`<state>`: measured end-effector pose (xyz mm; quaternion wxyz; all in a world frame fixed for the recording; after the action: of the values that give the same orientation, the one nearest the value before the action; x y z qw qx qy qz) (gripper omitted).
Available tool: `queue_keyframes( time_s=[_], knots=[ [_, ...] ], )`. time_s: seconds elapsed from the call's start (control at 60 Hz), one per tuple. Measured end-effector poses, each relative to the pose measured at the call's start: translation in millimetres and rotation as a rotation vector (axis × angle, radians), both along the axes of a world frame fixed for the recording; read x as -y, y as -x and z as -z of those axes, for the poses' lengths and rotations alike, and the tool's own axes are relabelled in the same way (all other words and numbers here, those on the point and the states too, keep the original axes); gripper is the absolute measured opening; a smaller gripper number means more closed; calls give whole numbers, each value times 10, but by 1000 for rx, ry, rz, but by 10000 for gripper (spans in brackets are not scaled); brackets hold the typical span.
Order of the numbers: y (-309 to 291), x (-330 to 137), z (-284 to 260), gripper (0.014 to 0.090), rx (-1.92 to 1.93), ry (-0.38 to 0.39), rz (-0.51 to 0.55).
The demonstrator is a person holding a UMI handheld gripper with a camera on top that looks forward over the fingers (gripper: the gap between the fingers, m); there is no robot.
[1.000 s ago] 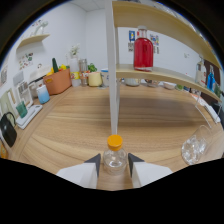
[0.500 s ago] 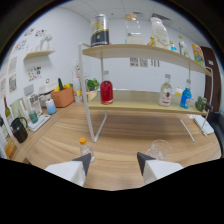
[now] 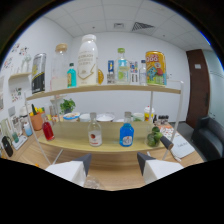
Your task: Make me a cup of Mount Fuji.
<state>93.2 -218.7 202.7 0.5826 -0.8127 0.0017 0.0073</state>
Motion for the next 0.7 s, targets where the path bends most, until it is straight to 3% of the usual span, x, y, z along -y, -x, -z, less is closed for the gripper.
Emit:
queue_keyframes(
  time_s=[0.15,0.3,0.517,0.7],
  knots=[
    [-246,-539,-76,824,7,-37,1],
    [-339,-937,15,701,19,-30,-24],
    [-350,-1173,191,379,31,-13,-40],
    [-346,-1147,178,363,3,0,-47]
  ],
)
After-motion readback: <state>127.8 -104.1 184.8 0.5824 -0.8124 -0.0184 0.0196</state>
